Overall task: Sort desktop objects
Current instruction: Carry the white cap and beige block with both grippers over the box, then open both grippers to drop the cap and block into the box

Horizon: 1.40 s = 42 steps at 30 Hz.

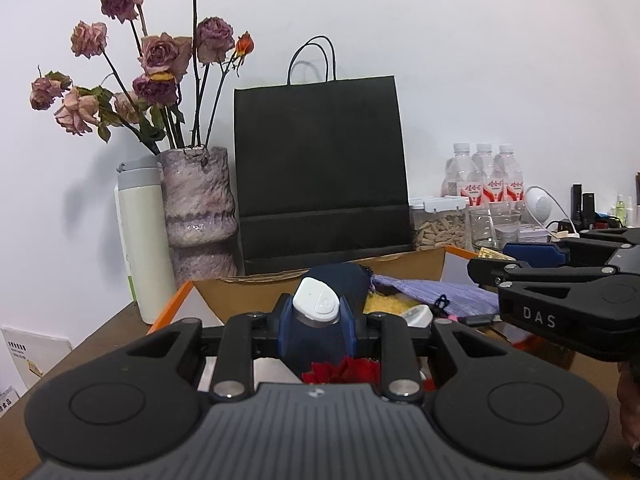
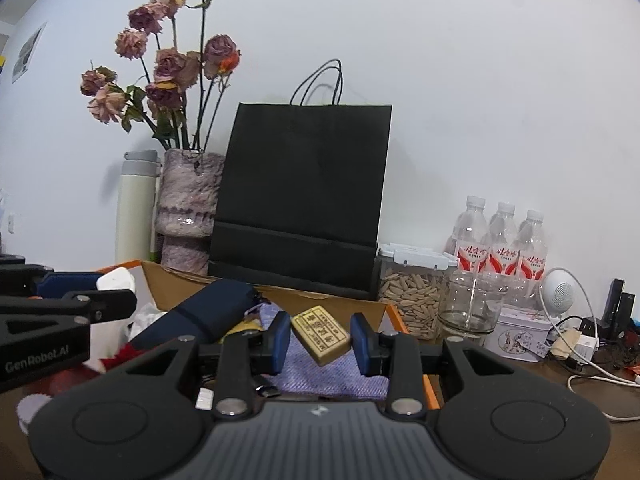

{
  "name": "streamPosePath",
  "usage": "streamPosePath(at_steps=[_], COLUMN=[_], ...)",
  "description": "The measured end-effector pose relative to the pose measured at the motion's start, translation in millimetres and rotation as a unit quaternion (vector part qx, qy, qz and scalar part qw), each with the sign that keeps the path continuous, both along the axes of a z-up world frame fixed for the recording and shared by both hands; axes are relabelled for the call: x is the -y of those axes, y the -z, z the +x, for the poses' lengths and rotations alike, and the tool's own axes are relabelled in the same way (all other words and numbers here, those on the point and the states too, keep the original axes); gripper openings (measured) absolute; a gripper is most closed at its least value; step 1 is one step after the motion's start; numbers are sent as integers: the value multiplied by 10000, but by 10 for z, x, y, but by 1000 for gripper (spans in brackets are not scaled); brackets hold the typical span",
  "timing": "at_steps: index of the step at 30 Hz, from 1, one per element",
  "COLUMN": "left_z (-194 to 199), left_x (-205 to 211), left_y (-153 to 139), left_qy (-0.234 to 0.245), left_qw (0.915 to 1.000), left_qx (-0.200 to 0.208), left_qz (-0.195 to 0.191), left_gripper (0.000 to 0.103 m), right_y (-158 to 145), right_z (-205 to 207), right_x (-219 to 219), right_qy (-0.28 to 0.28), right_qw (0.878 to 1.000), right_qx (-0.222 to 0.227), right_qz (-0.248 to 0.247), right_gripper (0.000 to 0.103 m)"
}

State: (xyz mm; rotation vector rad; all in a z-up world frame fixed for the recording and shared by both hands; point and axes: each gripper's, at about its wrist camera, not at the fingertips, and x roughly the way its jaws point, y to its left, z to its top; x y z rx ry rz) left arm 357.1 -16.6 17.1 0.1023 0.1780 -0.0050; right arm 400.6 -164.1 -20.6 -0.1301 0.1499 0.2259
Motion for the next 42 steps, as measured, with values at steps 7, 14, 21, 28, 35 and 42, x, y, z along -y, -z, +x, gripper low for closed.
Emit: streamPosePath(at_steps=[7,14,21,28,35,42], left_z=[171,135,92,23,35,35], left_x=[-31,-23,-22,-56,-83,-84], left_y=[2,6,2,-9,-9,-9], left_qy=[30,50,-107,-242,-279,-277], left_qw=[10000,10000,9998,9987,9986,9987], left_qx=[-69,36,179,427,384,381], left_qz=[-58,-21,-24,-118,-214,-216], left_gripper=[26,26,89,103,103,103], right_y=[11,5,-5,-9,-7,-9], right_z=[123,69,60,96,91,91], right_x=[21,-1,21,89,89,83], right_qy=[-76,-111,-65,112,141,142], right_qw=[9999,9999,9999,9997,9996,9996], right_qx=[-59,78,75,-14,7,4], right_qz=[37,-21,41,225,233,231], right_gripper=[32,32,66,100,103,103])
